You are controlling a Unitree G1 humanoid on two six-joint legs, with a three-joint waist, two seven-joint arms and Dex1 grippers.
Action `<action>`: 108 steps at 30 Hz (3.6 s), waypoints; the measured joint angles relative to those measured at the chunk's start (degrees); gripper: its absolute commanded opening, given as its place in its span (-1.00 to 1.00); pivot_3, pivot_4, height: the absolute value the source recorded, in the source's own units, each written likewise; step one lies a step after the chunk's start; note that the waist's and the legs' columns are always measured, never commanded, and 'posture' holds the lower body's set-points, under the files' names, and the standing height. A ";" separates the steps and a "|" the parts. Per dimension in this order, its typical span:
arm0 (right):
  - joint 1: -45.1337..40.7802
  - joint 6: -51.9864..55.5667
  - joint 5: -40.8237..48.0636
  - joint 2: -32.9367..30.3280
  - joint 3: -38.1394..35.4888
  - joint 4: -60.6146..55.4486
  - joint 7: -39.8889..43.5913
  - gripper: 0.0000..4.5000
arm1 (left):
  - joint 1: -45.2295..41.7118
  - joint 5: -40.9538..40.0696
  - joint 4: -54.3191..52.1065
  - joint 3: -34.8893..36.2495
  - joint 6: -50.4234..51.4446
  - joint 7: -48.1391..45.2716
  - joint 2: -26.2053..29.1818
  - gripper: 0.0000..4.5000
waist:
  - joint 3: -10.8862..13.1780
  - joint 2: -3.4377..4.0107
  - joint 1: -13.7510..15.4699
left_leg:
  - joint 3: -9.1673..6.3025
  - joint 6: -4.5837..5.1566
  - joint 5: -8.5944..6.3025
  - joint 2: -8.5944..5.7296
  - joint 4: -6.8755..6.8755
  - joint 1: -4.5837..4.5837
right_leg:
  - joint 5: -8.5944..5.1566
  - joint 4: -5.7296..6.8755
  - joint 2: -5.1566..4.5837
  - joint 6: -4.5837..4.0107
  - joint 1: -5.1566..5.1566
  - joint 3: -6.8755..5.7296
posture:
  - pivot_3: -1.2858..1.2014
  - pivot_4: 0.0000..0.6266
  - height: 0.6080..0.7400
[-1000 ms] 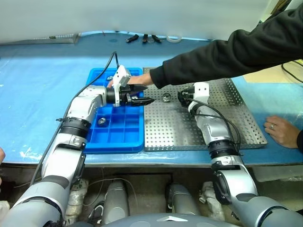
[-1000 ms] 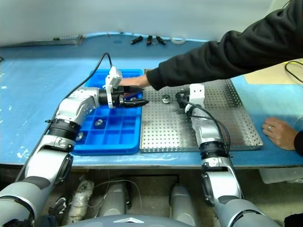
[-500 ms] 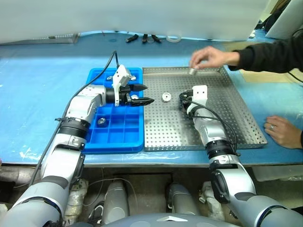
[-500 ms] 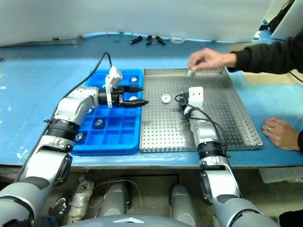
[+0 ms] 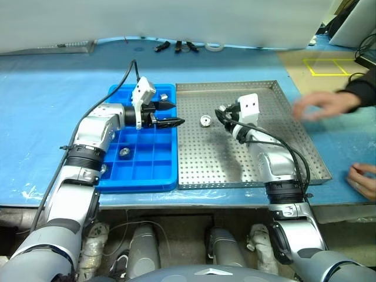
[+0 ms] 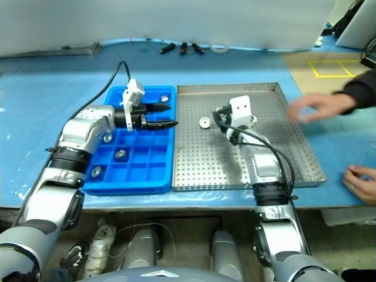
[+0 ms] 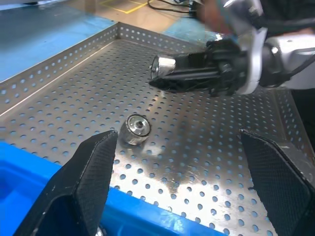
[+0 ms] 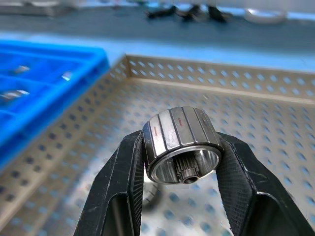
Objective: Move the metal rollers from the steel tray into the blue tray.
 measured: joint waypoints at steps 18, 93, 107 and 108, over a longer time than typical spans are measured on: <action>-12.22 -0.70 1.75 5.67 11.71 8.62 16.44 -0.23 | 31.74 -9.16 -34.89 17.92 14.33 16.73 9.57 0.87 | 0.01 0.02 6.25 | -0.59 -0.33 0.09 0.21 -0.48 -0.46 | -0.18 -0.01 -0.09 -0.29 -0.14 -1.39 | 0.35 -0.52 1.00; -13.67 -25.92 -5.96 -2.19 -10.75 45.64 -19.45 0.99 | -7.76 0.32 10.53 -3.26 -8.08 -2.74 -8.20 0.87 | -0.02 -0.02 -0.16 | -0.46 -0.08 0.26 0.07 0.42 -0.05 | -0.19 0.96 -0.05 -0.36 0.07 -0.97 | -0.13 -0.52 1.00; -16.31 -33.12 -7.72 -3.24 -10.81 59.96 -24.10 0.99 | -3.54 0.26 3.15 -3.14 -4.03 -1.28 -6.24 0.87 | -0.01 -0.01 0.10 | -0.45 0.16 0.11 0.09 0.77 -0.27 | -0.19 0.98 -0.13 -0.36 0.09 -1.06 | -0.11 -0.52 1.00; -16.31 -33.16 -7.62 -2.98 -10.83 59.96 -23.85 0.91 | -3.54 0.26 3.10 -3.14 -3.80 -1.22 -6.24 0.87 | -0.01 -0.01 0.10 | -0.45 0.16 0.11 0.09 0.77 -0.27 | -0.19 0.98 -0.13 -0.36 0.09 -1.06 | -0.11 -0.52 1.00</action>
